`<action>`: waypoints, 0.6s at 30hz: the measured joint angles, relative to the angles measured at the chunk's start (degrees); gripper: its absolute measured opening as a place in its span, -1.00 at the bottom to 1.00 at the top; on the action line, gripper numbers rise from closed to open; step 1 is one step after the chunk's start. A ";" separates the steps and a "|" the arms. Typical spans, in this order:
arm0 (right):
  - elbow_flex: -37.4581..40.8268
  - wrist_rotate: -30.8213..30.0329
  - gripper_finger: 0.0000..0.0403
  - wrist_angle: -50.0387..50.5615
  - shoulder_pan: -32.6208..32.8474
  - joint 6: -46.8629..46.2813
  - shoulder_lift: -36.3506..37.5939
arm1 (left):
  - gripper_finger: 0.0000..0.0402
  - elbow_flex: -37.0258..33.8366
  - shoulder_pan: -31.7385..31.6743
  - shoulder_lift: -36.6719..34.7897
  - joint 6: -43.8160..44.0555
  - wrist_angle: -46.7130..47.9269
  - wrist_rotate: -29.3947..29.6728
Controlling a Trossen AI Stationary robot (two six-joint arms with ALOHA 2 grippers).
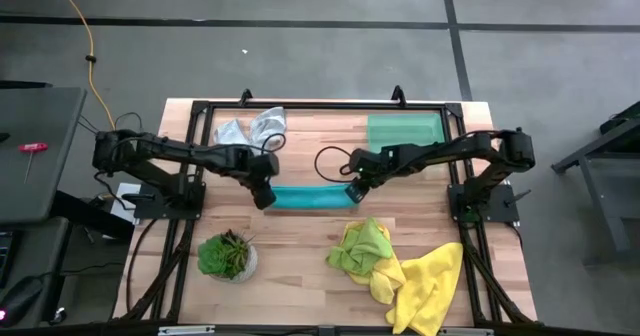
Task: Fold microfiber towels
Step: Fold the blue towel
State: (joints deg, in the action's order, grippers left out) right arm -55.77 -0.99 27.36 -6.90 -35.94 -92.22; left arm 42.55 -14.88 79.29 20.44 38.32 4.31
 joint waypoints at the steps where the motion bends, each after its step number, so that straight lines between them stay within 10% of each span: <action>1: 0.00 0.01 -0.08 0.79 -0.29 0.18 0.87 | -0.33 0.32 -0.51 -0.66 -1.31 -0.23 -1.27; 6: 0.50 -0.07 0.12 6.46 -0.27 0.18 5.38 | -0.25 0.41 -1.43 -5.29 -4.14 -4.38 -12.04; 18: 20.51 2.37 0.14 -8.15 6.03 -24.32 19.14 | -0.32 -14.81 3.85 -17.27 14.52 -30.92 -7.89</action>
State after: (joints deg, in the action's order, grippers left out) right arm -35.26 1.38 19.21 -0.87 -60.25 -73.08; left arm 27.74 -11.03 62.02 34.96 7.39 -3.58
